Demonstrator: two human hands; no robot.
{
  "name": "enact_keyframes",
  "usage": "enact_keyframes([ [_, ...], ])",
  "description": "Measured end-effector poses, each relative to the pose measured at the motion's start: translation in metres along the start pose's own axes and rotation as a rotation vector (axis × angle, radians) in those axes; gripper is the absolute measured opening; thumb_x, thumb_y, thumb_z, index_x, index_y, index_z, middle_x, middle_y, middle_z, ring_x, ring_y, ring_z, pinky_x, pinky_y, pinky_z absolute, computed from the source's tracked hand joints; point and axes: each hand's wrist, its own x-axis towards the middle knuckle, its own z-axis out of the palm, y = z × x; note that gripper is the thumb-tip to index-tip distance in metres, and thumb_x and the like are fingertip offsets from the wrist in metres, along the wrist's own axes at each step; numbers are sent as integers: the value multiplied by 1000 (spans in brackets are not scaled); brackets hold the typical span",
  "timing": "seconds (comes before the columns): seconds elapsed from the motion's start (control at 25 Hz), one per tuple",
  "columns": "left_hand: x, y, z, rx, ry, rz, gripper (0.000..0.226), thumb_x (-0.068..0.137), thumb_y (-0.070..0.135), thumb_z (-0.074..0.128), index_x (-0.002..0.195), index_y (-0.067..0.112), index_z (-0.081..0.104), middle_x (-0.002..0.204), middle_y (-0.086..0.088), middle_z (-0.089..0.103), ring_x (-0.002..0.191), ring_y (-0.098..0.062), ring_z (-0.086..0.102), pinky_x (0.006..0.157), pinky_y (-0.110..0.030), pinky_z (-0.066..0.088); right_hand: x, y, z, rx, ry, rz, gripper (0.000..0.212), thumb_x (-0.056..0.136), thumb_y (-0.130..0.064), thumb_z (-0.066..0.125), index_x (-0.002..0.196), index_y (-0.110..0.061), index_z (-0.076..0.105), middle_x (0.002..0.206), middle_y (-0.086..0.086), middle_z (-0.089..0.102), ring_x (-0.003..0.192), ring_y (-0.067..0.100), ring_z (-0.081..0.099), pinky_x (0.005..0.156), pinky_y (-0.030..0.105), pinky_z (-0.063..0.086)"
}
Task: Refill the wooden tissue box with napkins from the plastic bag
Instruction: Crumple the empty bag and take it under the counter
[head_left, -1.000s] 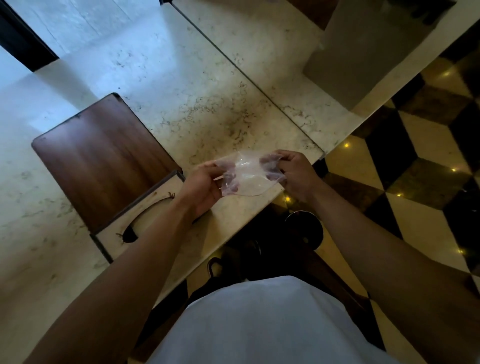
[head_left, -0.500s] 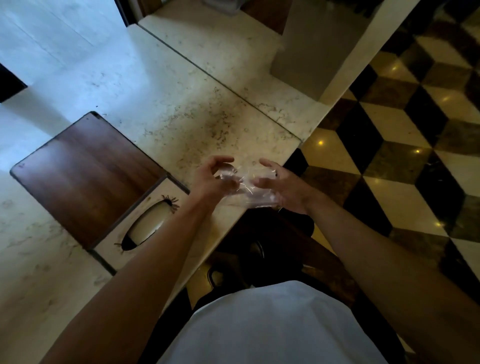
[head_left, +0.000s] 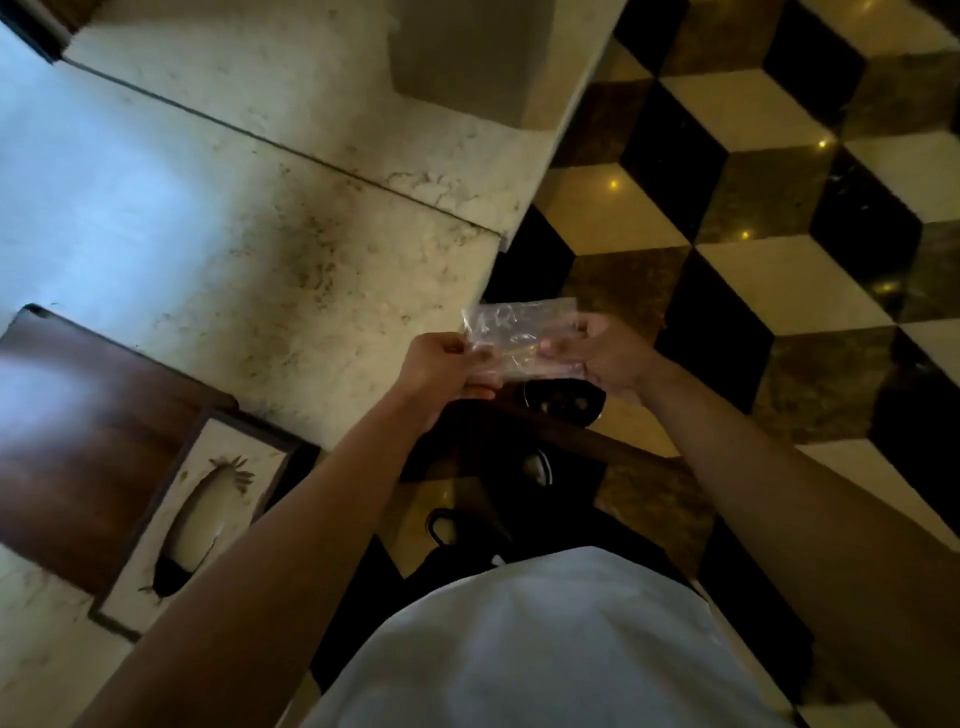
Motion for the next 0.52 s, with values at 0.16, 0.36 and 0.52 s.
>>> enact_keyframes([
  [0.16, 58, 7, 73, 117, -49, -88, 24, 90, 10, 75, 107, -4, 67, 97, -19, 75, 72, -24, 77, 67, -35, 65, 16, 30, -74, 106, 256, 80, 26, 88, -5, 74, 113, 0, 69, 119, 20, 70, 104, 28, 71, 80, 32, 61],
  [0.36, 142, -22, 141, 231, -81, -214, 9, 91, 9, 67, 99, 6, 67, 100, -15, 70, 94, -27, 71, 86, -41, 62, 59, 87, -139, -46, 451, 157, 10, 93, -8, 69, 84, -11, 69, 97, 19, 70, 79, 24, 65, 69, 37, 56],
  [0.52, 223, -85, 177, 530, -65, -303, 5, 90, 11, 65, 85, 11, 67, 93, -11, 69, 87, -23, 67, 84, -39, 59, 123, 162, -173, -207, 464, 334, 13, 86, -3, 70, 74, -1, 65, 71, 15, 60, 62, 23, 56, 63, 35, 48],
])
